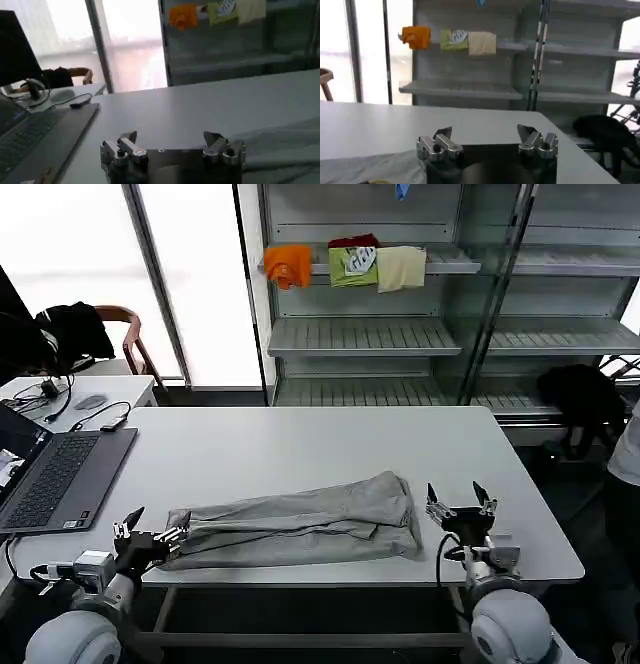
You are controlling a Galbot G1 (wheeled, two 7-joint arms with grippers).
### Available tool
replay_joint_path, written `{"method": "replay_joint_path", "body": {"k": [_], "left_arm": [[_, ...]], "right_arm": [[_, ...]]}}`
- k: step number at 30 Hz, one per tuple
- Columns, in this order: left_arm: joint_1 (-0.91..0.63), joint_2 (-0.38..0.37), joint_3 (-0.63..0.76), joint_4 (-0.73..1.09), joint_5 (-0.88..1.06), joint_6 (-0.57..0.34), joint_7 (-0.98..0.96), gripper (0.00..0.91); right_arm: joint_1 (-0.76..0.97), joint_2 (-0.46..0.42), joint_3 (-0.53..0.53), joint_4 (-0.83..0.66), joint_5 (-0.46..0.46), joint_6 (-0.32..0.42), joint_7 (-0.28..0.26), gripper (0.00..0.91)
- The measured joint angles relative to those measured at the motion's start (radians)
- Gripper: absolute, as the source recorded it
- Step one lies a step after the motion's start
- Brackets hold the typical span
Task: Fold and organize the clothes.
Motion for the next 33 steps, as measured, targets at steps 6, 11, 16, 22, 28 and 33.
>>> {"method": "replay_joint_path", "body": {"k": [6, 11, 16, 22, 28, 33], "left_arm": [[-0.014, -0.082, -0.002, 0.050, -0.012, -0.040, -0.006, 0.907], [-0.017, -0.129, -0.002, 0.104, -0.018, -0.077, -0.004, 0.907], [-0.019, -0.153, 0.002, 0.156, -0.008, -0.116, 0.006, 0.907], [-0.029, -0.180, 0.013, 0.206, 0.012, -0.159, 0.021, 0.816], [-0.035, -0.202, 0.027, 0.246, 0.029, -0.198, 0.038, 0.010], [-0.034, -0.218, 0.038, 0.259, 0.047, -0.231, 0.049, 0.010]], "right_arm": [[-0.086, -0.005, 0.100, 0.021, 0.020, 0.068, -0.069, 0.907], [-0.126, -0.004, 0.152, 0.022, 0.028, 0.121, -0.104, 0.907], [-0.158, -0.007, 0.189, 0.019, 0.033, 0.169, -0.126, 0.907], [-0.175, -0.014, 0.223, 0.004, 0.039, 0.214, -0.146, 0.907], [-0.184, -0.017, 0.245, -0.009, 0.045, 0.238, -0.156, 0.907], [-0.183, -0.018, 0.251, -0.015, 0.045, 0.244, -0.160, 0.907]]}}
